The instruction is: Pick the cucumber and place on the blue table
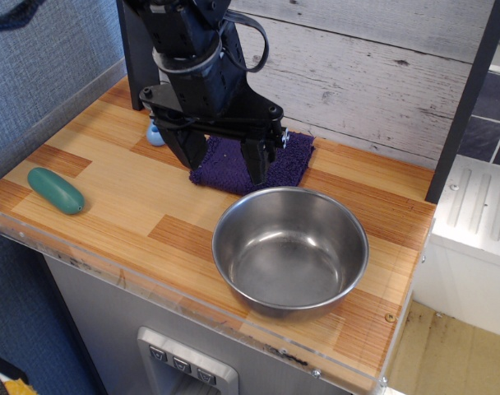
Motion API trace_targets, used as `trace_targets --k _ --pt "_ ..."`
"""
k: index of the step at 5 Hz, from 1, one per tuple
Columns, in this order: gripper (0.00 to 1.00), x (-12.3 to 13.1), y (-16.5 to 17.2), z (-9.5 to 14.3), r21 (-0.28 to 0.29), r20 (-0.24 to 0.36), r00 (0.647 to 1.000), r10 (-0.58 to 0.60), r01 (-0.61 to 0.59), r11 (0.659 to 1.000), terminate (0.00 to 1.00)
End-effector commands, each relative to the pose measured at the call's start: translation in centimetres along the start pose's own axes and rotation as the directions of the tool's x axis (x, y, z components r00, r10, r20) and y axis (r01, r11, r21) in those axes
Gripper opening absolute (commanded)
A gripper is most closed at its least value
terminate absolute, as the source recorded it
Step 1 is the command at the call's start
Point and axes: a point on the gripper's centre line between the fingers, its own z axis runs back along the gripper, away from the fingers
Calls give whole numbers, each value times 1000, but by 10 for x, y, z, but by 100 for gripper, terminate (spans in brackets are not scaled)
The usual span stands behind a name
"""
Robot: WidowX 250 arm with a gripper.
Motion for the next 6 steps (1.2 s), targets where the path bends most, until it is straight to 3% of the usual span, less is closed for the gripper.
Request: trace_targets --k 1,3,4,6 --pt "100 0 0 0 0 0 1000 0 0 1000 0" --pt "100 -1 18 8 47 50 975 215 -217 975 0" --pt "100 -3 37 9 85 87 934 348 -355 931 0" --pt "100 -11 115 -4 181 112 833 542 -554 813 0"
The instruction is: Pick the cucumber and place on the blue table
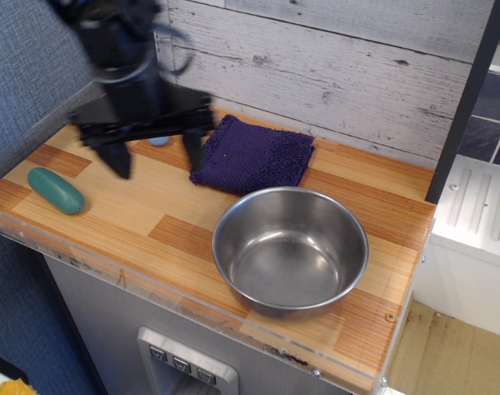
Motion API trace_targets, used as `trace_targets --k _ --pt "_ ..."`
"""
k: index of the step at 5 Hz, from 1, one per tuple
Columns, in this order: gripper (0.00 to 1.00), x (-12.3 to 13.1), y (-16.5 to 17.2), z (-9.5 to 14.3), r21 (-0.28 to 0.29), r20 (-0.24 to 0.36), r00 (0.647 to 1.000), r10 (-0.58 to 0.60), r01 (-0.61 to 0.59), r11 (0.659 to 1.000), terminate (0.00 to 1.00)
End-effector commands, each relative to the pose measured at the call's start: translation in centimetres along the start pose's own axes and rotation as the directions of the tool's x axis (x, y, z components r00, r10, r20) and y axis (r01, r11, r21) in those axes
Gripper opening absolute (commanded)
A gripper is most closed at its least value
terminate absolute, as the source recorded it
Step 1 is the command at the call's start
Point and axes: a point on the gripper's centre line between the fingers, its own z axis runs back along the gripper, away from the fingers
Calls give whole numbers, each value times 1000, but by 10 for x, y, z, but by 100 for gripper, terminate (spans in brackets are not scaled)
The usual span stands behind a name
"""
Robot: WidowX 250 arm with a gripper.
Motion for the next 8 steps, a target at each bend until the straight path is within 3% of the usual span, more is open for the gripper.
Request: trace_targets --k 1,3,5,6,8 --pt "100 30 56 -15 100 35 986 164 -167 981 0" --pt "100 35 96 -43 208 40 963 266 -268 941 0" --pt "100 25 99 -67 234 -1 967 253 -246 941 0" --pt "0 18 100 -76 246 -28 972 232 -218 944 0" --pt "0 19 95 -75 233 -30 979 201 -189 954 0"
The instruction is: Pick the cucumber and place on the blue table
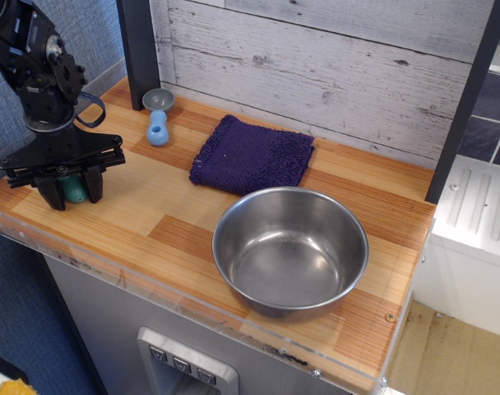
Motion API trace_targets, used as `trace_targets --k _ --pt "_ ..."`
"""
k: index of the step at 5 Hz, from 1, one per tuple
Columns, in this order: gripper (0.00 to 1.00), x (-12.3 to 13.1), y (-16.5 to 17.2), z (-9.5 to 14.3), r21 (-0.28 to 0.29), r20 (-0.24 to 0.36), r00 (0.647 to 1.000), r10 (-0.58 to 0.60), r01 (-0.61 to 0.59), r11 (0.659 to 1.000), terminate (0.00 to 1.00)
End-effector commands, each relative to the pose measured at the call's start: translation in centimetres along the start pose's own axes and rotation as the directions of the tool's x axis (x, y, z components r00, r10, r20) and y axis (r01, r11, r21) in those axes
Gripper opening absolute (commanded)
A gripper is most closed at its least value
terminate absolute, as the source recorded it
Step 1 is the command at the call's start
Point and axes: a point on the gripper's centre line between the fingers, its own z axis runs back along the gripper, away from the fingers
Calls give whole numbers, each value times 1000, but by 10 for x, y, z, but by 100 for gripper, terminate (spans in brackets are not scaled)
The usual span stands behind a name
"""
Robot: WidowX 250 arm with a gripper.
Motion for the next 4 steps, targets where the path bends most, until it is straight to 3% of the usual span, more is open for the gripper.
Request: trace_targets --k 1,3,4 --pt "0 -6 -1 8 -19 17 999 -39 39 999 0" --pt "0 -7 -27 32 -48 85 986 -145 149 988 0" --pt "0 -10 -54 65 -63 182 962 -204 218 974 0"
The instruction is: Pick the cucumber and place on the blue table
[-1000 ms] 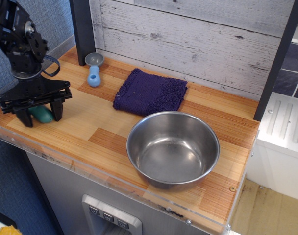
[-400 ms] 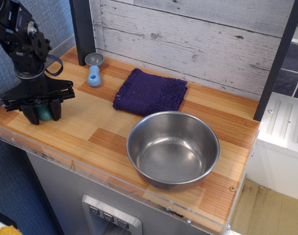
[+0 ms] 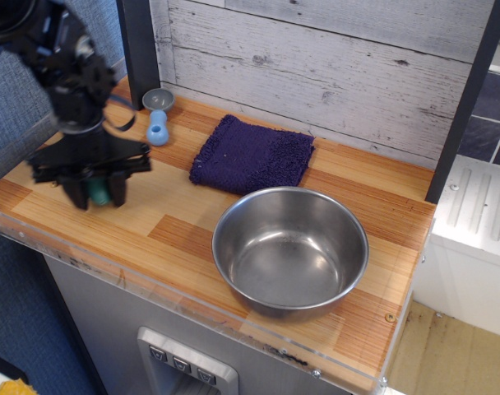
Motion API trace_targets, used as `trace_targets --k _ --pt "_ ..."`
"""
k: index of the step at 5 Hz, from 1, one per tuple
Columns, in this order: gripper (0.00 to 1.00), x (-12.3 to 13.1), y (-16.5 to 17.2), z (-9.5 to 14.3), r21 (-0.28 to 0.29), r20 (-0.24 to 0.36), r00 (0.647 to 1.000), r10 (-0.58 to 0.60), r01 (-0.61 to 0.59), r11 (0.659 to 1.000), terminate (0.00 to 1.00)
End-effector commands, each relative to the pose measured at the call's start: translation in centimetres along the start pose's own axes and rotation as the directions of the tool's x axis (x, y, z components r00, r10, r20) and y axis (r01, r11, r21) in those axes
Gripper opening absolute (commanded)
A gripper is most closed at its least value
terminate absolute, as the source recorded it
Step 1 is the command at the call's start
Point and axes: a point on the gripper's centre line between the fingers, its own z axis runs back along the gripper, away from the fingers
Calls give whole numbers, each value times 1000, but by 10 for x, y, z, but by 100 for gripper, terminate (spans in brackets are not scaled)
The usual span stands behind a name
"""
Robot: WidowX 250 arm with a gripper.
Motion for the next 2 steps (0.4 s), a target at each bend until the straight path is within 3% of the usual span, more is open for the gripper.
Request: trace_targets --k 1,2 --pt "0 3 -54 68 -62 199 972 -121 136 989 0" --pt "0 0 -85 75 -90 211 956 -204 227 970 0"
